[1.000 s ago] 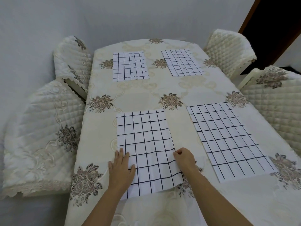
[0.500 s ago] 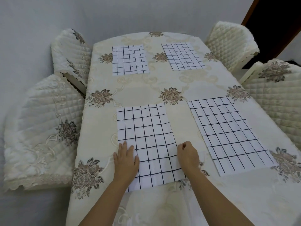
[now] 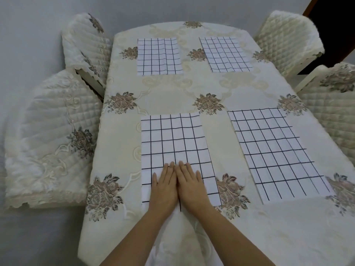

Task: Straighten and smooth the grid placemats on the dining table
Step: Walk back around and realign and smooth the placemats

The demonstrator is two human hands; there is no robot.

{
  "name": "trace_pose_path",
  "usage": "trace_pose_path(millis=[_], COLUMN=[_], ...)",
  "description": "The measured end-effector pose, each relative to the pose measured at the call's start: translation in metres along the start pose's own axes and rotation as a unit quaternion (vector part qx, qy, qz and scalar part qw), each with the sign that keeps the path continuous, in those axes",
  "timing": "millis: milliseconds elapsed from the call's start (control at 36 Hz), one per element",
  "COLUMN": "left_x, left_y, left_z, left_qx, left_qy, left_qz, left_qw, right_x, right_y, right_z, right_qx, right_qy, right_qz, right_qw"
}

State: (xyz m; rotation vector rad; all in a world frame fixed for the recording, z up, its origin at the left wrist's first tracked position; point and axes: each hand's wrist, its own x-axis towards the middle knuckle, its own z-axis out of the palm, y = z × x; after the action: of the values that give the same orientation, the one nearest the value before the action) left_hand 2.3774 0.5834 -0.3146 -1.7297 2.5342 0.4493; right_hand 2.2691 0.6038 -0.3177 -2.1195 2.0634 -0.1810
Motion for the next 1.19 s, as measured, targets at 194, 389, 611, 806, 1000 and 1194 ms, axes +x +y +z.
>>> trace_pose_path(millis=[194, 389, 611, 806, 1000, 1194], left_x=[0.002, 0.009, 0.028, 0.047, 0.063, 0.08], left_y=[-0.017, -0.049, -0.03, -0.023, -0.043, -0.067], left_z=[-0.005, -0.007, -0.022, -0.01, -0.02, -0.023], left_qx=[-0.011, -0.022, -0.026, -0.004, -0.004, 0.001], left_qy=[0.031, 0.048, 0.081, 0.039, 0.047, 0.063], left_qz=[-0.033, -0.077, -0.031, -0.04, -0.103, -0.129], left_qw=[0.999, 0.996, 0.996, 0.998, 0.994, 0.99], right_x=[-0.007, -0.009, 0.034, 0.059, 0.071, 0.089], right_y=[0.045, 0.073, 0.022, -0.004, 0.037, 0.071], right_z=[0.001, -0.009, -0.029, -0.005, -0.01, -0.02], right_qx=[-0.005, 0.034, -0.03, 0.03, -0.006, 0.006], right_qy=[-0.002, -0.033, 0.012, -0.057, -0.051, -0.068], right_qz=[0.022, 0.075, 0.075, -0.008, 0.02, 0.083], right_qw=[1.0, 0.996, 0.997, 0.998, 0.998, 0.994])
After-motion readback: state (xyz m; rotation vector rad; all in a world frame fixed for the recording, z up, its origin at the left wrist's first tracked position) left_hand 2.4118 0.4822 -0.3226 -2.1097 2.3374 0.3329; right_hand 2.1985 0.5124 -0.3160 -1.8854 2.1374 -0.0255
